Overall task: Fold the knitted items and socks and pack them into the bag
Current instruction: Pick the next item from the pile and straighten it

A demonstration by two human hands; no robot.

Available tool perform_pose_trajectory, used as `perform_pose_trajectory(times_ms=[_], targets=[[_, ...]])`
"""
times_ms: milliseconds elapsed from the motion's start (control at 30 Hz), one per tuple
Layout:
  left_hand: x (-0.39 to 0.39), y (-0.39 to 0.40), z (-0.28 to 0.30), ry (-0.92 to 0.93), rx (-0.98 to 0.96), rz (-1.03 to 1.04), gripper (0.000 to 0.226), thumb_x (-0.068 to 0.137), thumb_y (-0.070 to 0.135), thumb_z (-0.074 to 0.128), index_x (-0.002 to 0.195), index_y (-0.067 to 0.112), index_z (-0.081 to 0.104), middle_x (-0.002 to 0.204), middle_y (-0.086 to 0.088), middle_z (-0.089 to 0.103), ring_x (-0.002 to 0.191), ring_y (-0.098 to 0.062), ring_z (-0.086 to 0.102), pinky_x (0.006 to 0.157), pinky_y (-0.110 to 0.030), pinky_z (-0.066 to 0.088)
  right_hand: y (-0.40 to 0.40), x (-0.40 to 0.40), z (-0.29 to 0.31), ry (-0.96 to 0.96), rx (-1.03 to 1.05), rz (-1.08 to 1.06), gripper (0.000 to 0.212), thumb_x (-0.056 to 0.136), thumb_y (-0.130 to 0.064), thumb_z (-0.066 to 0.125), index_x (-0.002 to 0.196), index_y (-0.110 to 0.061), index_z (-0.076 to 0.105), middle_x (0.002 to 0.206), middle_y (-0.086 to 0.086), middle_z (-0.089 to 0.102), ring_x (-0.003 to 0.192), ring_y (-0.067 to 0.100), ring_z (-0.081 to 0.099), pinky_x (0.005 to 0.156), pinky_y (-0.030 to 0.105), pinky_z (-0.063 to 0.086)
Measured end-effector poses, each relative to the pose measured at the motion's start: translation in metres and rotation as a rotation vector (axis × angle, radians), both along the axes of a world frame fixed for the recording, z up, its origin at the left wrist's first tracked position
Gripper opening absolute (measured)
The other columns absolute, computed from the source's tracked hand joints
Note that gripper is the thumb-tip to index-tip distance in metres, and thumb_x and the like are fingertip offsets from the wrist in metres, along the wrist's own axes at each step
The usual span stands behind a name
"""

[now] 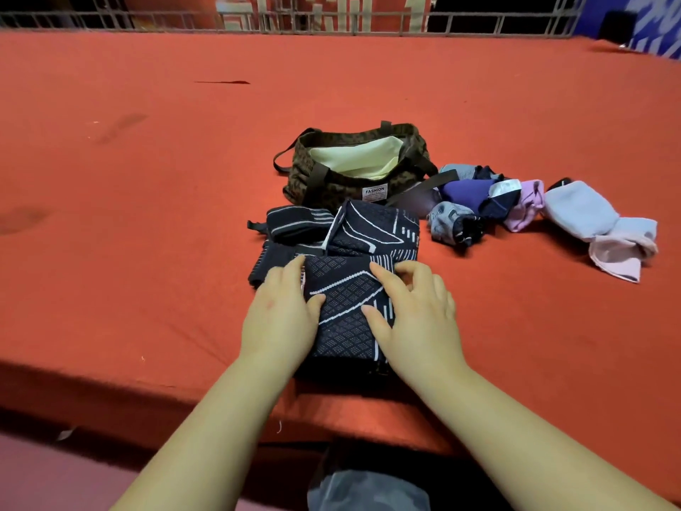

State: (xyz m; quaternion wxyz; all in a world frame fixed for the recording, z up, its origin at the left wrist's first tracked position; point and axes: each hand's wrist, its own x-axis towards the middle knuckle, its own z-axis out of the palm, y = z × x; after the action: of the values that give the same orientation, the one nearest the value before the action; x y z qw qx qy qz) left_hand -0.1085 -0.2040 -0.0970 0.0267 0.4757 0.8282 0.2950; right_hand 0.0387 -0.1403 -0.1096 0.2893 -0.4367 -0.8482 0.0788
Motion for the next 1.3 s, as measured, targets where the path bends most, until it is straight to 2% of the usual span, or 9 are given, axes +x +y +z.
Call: perform_pose_trajectory(times_ms=[133,267,500,667,800,900,1033,1167,1300], targets=[[-0.007,0.001,-0.011,0.475,0.072,-0.152,0.051,0.075,0.016,0.063,0.125,0.005,0.059,0.122,-0.014,0.062,0.104,-0.032,0.057,0.078,-0.039,0.049,0.005,0.002,-0.008,0.015,0.194,0.212,0.041,0.081,-0.035,0.053,0.116,-0.018,0.066,0.125,0.005,0.060,0.111,0.022,0.051,0.095,0.034,0.031],[-0.014,0.004,-0.010,0.489,-0.157,-0.382,0.049,0.084,0.029,0.036,0.112,0.006,0.068,0.117,-0.012,0.067,0.102,-0.031,0.066,0.084,-0.041,0.053,0.007,0.004,-0.015,-0.181,0.131,0.283,0.052,0.089,-0.044,0.038,0.123,-0.014,0.062,0.135,0.008,0.055,0.127,0.026,0.050,0.111,0.041,0.028],[-0.018,-0.001,-0.003,0.358,-0.542,-0.388,0.059,0.099,0.050,0.017,0.151,0.029,-0.003,0.158,0.013,-0.010,0.147,-0.018,-0.007,0.119,-0.042,0.001,0.009,0.016,-0.004,-0.391,-0.147,0.376,0.091,0.074,-0.079,-0.002,0.151,-0.032,0.007,0.159,-0.011,-0.006,0.144,0.005,-0.012,0.114,0.029,-0.010],[-0.006,0.005,0.021,0.689,-0.659,-0.350,0.061,0.100,0.050,0.016,0.152,0.021,0.003,0.160,0.004,0.002,0.147,-0.023,-0.005,0.118,-0.044,-0.003,0.016,0.042,-0.005,-0.343,-0.052,0.427,0.092,0.076,-0.076,-0.008,0.149,-0.028,0.020,0.158,-0.006,0.013,0.146,0.010,0.007,0.115,0.028,-0.003],[0.036,0.017,0.045,0.804,-0.308,-0.487,0.049,0.093,0.029,0.036,0.139,0.016,0.046,0.149,-0.008,0.039,0.138,-0.031,0.034,0.113,-0.043,0.024,0.030,0.092,-0.030,-0.236,-0.067,0.259,0.079,0.086,-0.074,0.005,0.148,-0.029,0.024,0.156,-0.004,0.019,0.144,0.015,0.019,0.117,0.032,0.009],[0.091,0.038,0.039,0.678,0.029,-0.687,0.053,0.075,0.026,0.035,0.115,0.015,0.069,0.122,-0.009,0.065,0.113,-0.030,0.061,0.096,-0.042,0.047,0.051,0.131,-0.046,-0.278,-0.136,0.088,0.081,0.081,-0.070,0.010,0.149,-0.029,0.019,0.158,-0.002,0.014,0.145,0.018,0.018,0.118,0.035,0.012],[0.161,0.078,0.009,0.286,-0.203,-0.668,0.054,0.096,0.022,0.039,0.148,0.017,0.027,0.158,-0.005,0.019,0.144,-0.021,0.019,0.117,-0.030,0.011,0.083,0.184,-0.057,-0.367,-0.186,-0.120,0.091,0.070,-0.072,-0.002,0.150,-0.030,0.012,0.159,0.000,0.006,0.146,0.017,0.011,0.117,0.034,0.010],[0.179,0.118,-0.040,-0.002,-0.324,-0.479,0.061,0.100,0.034,0.036,0.152,0.017,0.011,0.160,-0.005,0.004,0.146,-0.019,0.009,0.116,-0.031,0.010,0.101,0.215,-0.064,-0.432,-0.258,-0.192,0.101,0.062,-0.076,-0.010,0.151,-0.030,0.004,0.160,0.000,-0.004,0.147,0.015,0.003,0.117,0.033,0.003],[0.192,0.145,-0.074,0.095,-0.295,-0.322,0.066,0.099,0.046,0.027,0.152,0.015,0.003,0.160,-0.007,-0.004,0.147,-0.020,0.002,0.118,-0.034,0.002,0.120,0.204,-0.068,-0.475,-0.260,-0.100,0.115,0.051,-0.088,-0.019,0.150,-0.032,-0.004,0.159,0.000,-0.012,0.146,0.014,-0.007,0.117,0.036,-0.003]])
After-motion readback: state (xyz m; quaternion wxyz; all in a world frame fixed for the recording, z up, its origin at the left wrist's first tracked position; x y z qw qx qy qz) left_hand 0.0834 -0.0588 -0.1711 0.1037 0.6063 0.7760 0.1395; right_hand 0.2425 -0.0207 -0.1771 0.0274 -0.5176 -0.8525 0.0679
